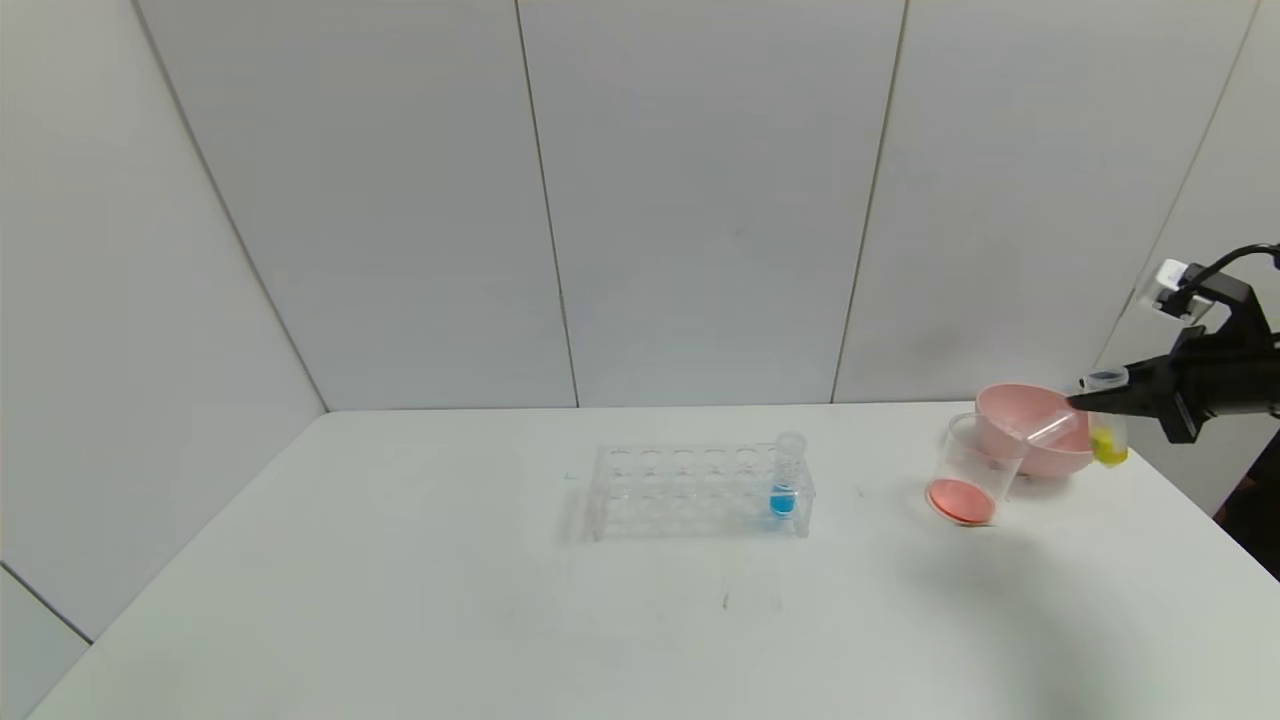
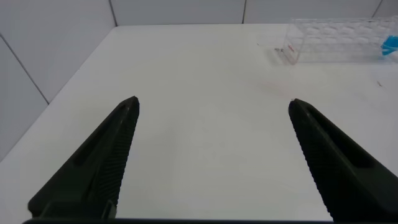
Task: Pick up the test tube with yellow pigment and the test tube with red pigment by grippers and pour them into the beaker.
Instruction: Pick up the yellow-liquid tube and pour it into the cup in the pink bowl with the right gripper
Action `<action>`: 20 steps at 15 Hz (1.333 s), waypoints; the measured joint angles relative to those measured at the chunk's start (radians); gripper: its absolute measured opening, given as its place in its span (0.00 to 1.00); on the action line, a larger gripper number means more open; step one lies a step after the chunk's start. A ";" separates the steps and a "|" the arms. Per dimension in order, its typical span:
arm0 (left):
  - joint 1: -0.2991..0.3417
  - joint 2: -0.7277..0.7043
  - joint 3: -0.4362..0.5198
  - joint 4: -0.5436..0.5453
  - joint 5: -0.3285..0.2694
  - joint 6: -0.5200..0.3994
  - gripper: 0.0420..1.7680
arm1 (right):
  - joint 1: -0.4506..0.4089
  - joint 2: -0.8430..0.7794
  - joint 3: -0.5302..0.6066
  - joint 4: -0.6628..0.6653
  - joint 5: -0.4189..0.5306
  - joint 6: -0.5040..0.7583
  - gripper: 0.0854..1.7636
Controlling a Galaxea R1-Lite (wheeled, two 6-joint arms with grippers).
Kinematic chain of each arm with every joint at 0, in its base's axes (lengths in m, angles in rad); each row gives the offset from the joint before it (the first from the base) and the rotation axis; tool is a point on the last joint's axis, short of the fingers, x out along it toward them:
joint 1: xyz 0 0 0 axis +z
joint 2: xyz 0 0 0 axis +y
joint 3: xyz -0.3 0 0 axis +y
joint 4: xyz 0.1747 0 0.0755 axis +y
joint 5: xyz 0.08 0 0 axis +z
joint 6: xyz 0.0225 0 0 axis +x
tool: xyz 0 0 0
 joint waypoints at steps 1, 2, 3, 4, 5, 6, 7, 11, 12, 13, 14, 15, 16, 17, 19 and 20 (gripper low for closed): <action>0.000 0.000 0.000 0.000 0.000 0.000 0.97 | 0.018 0.025 -0.041 0.009 -0.013 -0.003 0.26; 0.000 0.000 0.000 0.000 0.000 0.000 0.97 | 0.036 0.050 -0.081 0.014 -0.039 -0.006 0.26; 0.000 0.000 0.000 0.000 0.000 0.000 0.97 | 0.052 0.074 -0.118 0.016 -0.071 -0.008 0.26; 0.000 0.000 0.000 0.000 0.000 0.000 0.97 | 0.066 0.096 -0.157 0.020 -0.094 -0.009 0.26; 0.000 0.000 0.000 0.000 0.000 0.000 0.97 | 0.079 0.120 -0.201 0.036 -0.109 -0.012 0.26; 0.000 0.000 0.000 0.000 0.000 0.000 0.97 | 0.089 0.140 -0.244 0.074 -0.120 -0.015 0.26; 0.000 0.000 0.000 0.000 0.000 0.000 0.97 | 0.097 0.159 -0.294 0.129 -0.128 -0.024 0.26; 0.000 0.000 0.000 0.000 0.000 0.000 0.97 | 0.111 0.222 -0.504 0.351 -0.150 -0.136 0.26; 0.000 0.000 0.000 0.000 0.000 0.000 0.97 | 0.114 0.230 -0.520 0.363 -0.191 -0.174 0.26; 0.000 0.000 0.000 0.000 0.000 0.000 0.97 | 0.118 0.238 -0.529 0.370 -0.227 -0.203 0.26; 0.000 0.000 0.000 0.000 0.000 0.000 0.97 | 0.122 0.243 -0.533 0.374 -0.247 -0.226 0.26; 0.000 0.000 0.000 0.000 0.000 0.000 0.97 | 0.127 0.246 -0.536 0.386 -0.277 -0.246 0.26; 0.000 0.000 0.000 0.000 0.000 0.000 0.97 | 0.132 0.245 -0.539 0.413 -0.327 -0.276 0.26; 0.000 0.000 0.000 0.000 0.000 0.000 0.97 | 0.138 0.242 -0.540 0.449 -0.387 -0.308 0.26; 0.000 0.000 0.000 0.000 0.000 0.000 0.97 | 0.156 0.235 -0.543 0.484 -0.442 -0.330 0.26; 0.000 0.000 0.000 0.000 0.000 0.000 0.97 | 0.170 0.230 -0.543 0.493 -0.465 -0.337 0.26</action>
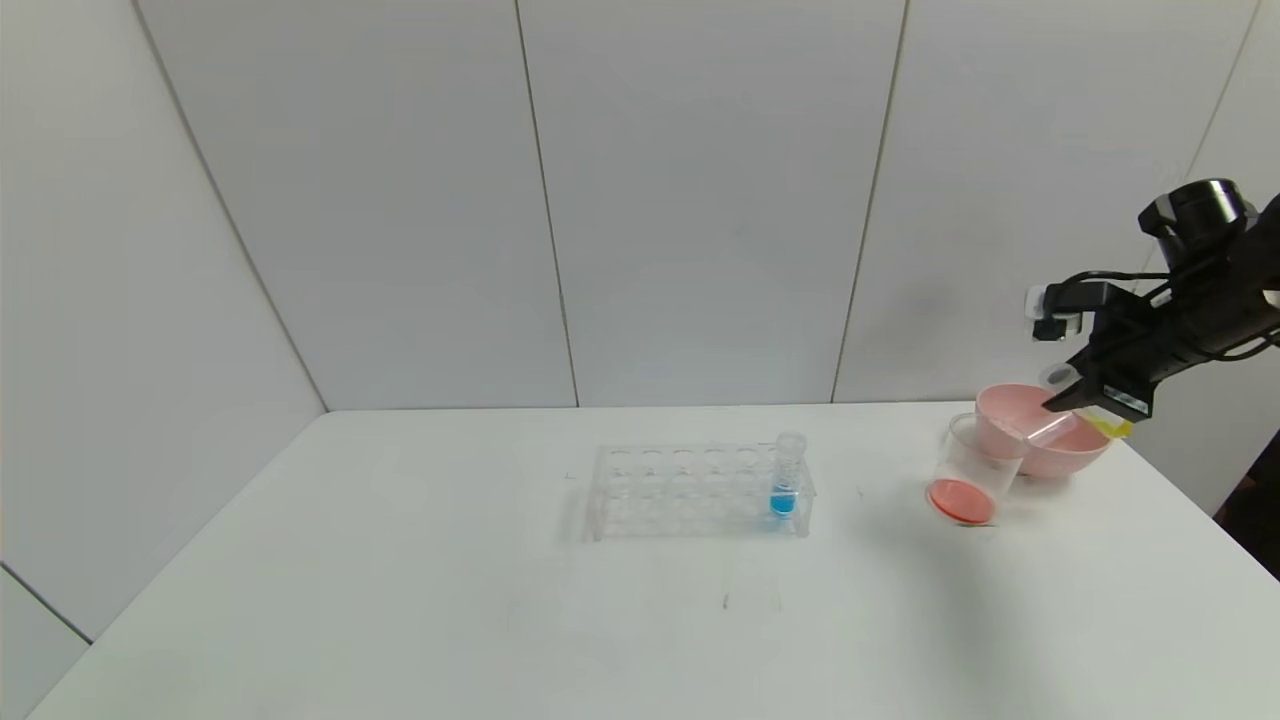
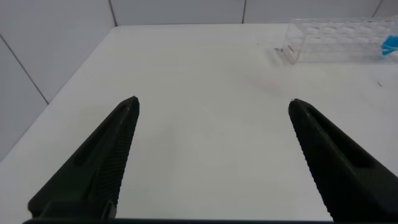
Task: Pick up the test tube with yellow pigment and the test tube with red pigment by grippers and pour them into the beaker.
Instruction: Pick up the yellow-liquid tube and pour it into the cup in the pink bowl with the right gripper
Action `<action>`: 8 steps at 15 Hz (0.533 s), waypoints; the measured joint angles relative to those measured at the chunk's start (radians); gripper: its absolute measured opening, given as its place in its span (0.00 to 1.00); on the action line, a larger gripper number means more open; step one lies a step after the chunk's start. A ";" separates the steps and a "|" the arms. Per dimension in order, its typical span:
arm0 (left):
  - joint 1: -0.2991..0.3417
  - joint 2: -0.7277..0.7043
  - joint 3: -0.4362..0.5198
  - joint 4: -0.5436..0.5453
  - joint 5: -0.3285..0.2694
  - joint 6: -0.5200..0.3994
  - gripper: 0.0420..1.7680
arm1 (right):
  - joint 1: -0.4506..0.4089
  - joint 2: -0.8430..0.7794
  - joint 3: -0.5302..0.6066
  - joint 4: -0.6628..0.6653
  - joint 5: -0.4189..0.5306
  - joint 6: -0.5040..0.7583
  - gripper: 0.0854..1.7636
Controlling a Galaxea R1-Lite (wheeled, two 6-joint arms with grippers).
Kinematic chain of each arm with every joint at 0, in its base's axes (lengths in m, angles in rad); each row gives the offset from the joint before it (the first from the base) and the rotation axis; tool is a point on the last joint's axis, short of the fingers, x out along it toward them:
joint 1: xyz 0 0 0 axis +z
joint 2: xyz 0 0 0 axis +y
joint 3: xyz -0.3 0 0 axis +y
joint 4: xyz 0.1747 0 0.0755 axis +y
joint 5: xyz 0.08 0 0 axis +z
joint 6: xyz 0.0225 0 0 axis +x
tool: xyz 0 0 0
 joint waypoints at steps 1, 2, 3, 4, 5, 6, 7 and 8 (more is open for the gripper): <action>0.000 0.000 0.000 0.000 0.000 0.000 0.97 | 0.012 -0.003 0.000 0.006 -0.034 -0.008 0.26; 0.000 0.000 0.000 0.000 0.000 0.000 0.97 | 0.025 -0.005 0.000 0.008 -0.066 -0.018 0.26; 0.000 0.000 0.000 0.000 0.000 0.000 0.97 | 0.040 -0.007 0.000 0.009 -0.080 -0.023 0.26; 0.000 0.000 0.000 0.000 0.000 0.000 0.97 | 0.053 -0.008 0.000 0.009 -0.084 -0.023 0.26; 0.000 0.000 0.000 0.000 0.000 0.000 0.97 | 0.065 -0.007 0.000 0.008 -0.086 -0.023 0.26; 0.000 0.000 0.000 0.000 0.000 0.000 0.97 | 0.077 -0.005 0.000 0.007 -0.105 -0.024 0.26; 0.000 0.000 0.000 0.000 0.000 0.000 0.97 | 0.087 -0.003 0.000 0.007 -0.140 -0.027 0.26; 0.000 0.000 0.000 0.000 0.000 0.000 0.97 | 0.096 -0.002 0.000 0.011 -0.172 -0.036 0.26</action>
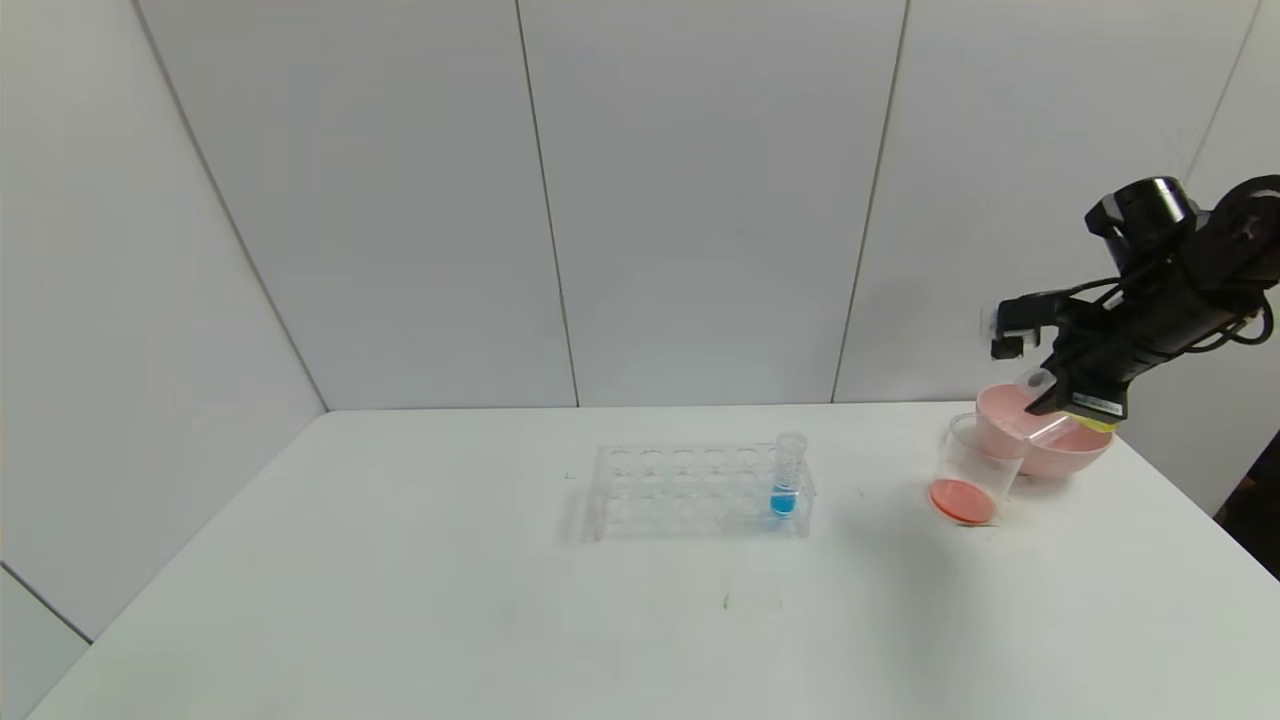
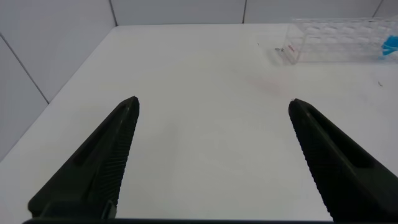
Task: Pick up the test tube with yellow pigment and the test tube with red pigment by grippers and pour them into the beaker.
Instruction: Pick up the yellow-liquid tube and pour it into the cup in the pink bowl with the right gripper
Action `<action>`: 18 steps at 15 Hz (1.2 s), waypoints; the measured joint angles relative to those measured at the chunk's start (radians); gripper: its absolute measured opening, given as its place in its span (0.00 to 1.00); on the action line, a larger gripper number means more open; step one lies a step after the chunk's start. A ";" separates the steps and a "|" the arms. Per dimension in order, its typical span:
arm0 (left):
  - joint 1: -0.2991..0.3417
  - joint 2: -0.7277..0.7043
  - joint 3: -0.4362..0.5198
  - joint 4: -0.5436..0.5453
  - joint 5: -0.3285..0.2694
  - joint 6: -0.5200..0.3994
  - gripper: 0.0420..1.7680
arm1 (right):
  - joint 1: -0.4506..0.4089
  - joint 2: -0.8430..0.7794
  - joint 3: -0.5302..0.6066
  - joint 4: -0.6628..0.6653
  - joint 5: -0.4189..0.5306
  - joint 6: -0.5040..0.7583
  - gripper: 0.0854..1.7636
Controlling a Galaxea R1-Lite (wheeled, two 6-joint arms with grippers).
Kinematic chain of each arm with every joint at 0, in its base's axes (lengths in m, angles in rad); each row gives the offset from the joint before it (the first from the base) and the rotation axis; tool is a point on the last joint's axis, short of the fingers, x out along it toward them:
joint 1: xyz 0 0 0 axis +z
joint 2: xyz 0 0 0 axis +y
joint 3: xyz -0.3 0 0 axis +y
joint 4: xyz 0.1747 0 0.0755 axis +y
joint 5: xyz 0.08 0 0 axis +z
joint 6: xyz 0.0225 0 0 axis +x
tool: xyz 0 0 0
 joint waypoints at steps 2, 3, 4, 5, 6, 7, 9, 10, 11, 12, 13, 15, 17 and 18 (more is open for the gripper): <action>0.000 0.000 0.000 0.000 0.000 0.000 0.97 | 0.015 0.002 0.000 0.010 -0.051 -0.014 0.26; 0.000 0.000 0.000 0.000 0.000 0.000 0.97 | 0.021 0.003 0.000 0.010 -0.079 -0.021 0.26; 0.000 0.000 0.000 0.000 0.000 0.000 0.97 | 0.026 0.006 0.000 0.010 -0.096 -0.026 0.26; 0.000 0.000 0.000 0.000 0.000 0.000 0.97 | 0.031 0.009 0.000 0.010 -0.117 -0.030 0.26; 0.000 0.000 0.000 0.000 0.000 0.000 0.97 | 0.035 0.013 0.000 0.009 -0.148 -0.037 0.26; 0.000 0.000 0.000 0.000 0.000 0.000 0.97 | 0.039 0.017 0.000 0.003 -0.177 -0.045 0.26; 0.000 0.000 0.000 0.000 0.000 0.000 0.97 | 0.046 0.027 0.000 0.000 -0.209 -0.056 0.26; 0.000 0.000 0.000 0.000 0.000 0.000 0.97 | 0.051 0.031 0.000 -0.002 -0.224 -0.061 0.26; 0.000 0.000 0.000 0.000 0.000 0.000 0.97 | 0.054 0.036 0.000 -0.003 -0.240 -0.066 0.26; 0.000 0.000 0.000 0.000 0.000 0.000 0.97 | 0.059 0.039 0.001 -0.005 -0.258 -0.075 0.26; 0.000 0.000 0.000 0.000 0.000 0.000 0.97 | 0.062 0.041 0.000 -0.004 -0.274 -0.082 0.26; 0.000 0.000 0.000 0.000 0.000 0.000 0.97 | 0.066 0.046 0.000 -0.019 -0.303 -0.098 0.26; 0.000 0.000 0.000 0.000 0.000 0.000 0.97 | 0.074 0.051 0.000 -0.027 -0.340 -0.112 0.26; 0.000 0.000 0.000 0.000 0.000 0.000 0.97 | 0.078 0.054 0.000 -0.027 -0.352 -0.115 0.26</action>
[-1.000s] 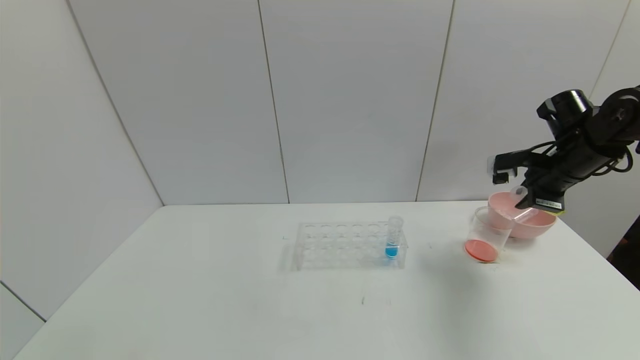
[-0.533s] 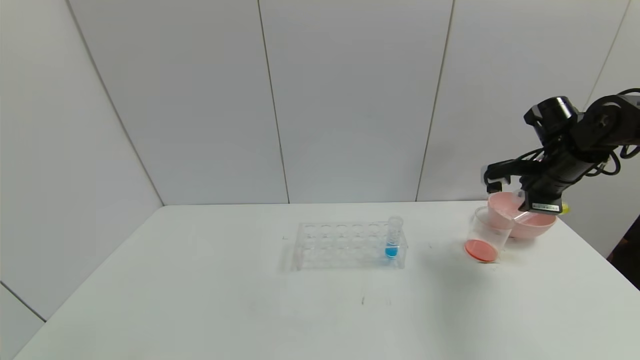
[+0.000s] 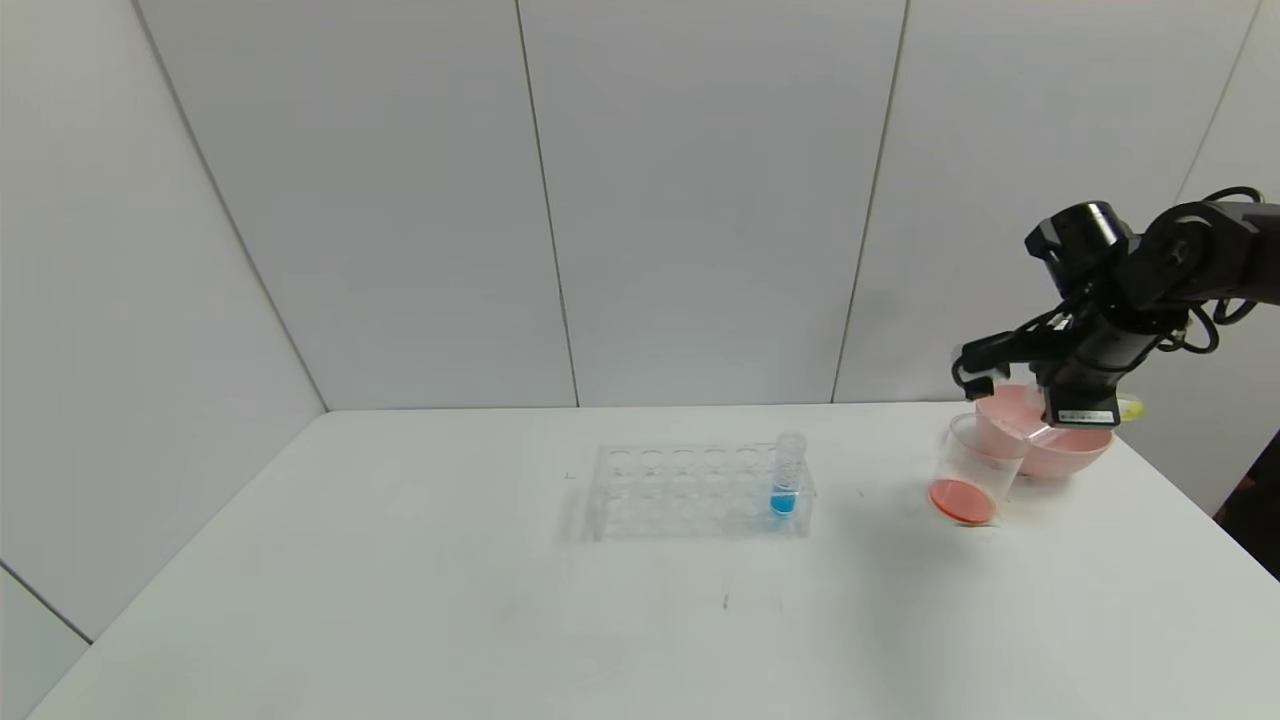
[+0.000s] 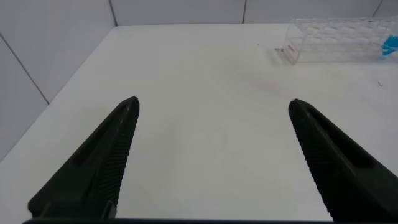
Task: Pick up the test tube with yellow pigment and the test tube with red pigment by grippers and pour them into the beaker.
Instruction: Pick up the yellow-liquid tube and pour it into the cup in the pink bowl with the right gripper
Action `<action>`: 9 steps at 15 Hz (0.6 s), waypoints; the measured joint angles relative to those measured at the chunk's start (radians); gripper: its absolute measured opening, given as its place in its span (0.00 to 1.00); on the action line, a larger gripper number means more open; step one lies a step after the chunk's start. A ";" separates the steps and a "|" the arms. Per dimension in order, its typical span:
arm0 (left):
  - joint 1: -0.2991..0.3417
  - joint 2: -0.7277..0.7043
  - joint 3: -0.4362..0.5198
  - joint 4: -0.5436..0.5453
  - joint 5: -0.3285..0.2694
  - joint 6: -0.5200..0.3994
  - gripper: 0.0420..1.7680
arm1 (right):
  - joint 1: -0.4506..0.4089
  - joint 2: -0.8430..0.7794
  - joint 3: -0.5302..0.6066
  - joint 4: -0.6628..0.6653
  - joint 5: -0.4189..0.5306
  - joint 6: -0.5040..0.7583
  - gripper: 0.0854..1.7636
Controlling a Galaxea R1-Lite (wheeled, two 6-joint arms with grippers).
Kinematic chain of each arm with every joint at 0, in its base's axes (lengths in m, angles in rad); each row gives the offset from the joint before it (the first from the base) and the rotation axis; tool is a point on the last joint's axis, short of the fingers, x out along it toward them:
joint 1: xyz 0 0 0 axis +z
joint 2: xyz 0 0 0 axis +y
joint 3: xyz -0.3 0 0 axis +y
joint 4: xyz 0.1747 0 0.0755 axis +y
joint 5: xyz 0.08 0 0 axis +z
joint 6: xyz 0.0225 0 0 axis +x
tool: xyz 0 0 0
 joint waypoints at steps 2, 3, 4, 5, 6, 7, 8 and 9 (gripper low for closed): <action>0.000 0.000 0.000 0.000 0.000 0.000 0.97 | 0.009 0.007 0.000 -0.002 -0.021 -0.002 0.26; 0.000 0.000 0.000 0.000 0.000 0.000 0.97 | 0.013 0.010 0.000 -0.008 -0.036 -0.003 0.26; 0.000 0.000 0.000 0.000 0.000 0.000 0.97 | 0.018 0.014 0.000 -0.017 -0.051 -0.004 0.26; 0.000 0.000 0.000 0.000 0.000 0.000 0.97 | 0.024 0.019 0.000 -0.025 -0.057 -0.005 0.26; 0.000 0.000 0.000 0.000 0.000 0.000 0.97 | 0.029 0.023 0.000 -0.031 -0.061 -0.003 0.26; 0.000 0.000 0.000 0.000 0.000 0.000 0.97 | 0.034 0.027 0.000 -0.036 -0.082 -0.004 0.26; 0.000 0.000 0.000 0.000 0.000 0.000 0.97 | 0.040 0.030 0.000 -0.038 -0.117 -0.007 0.26; 0.000 0.000 0.000 0.000 0.000 0.000 0.97 | 0.045 0.033 0.000 -0.040 -0.141 -0.017 0.26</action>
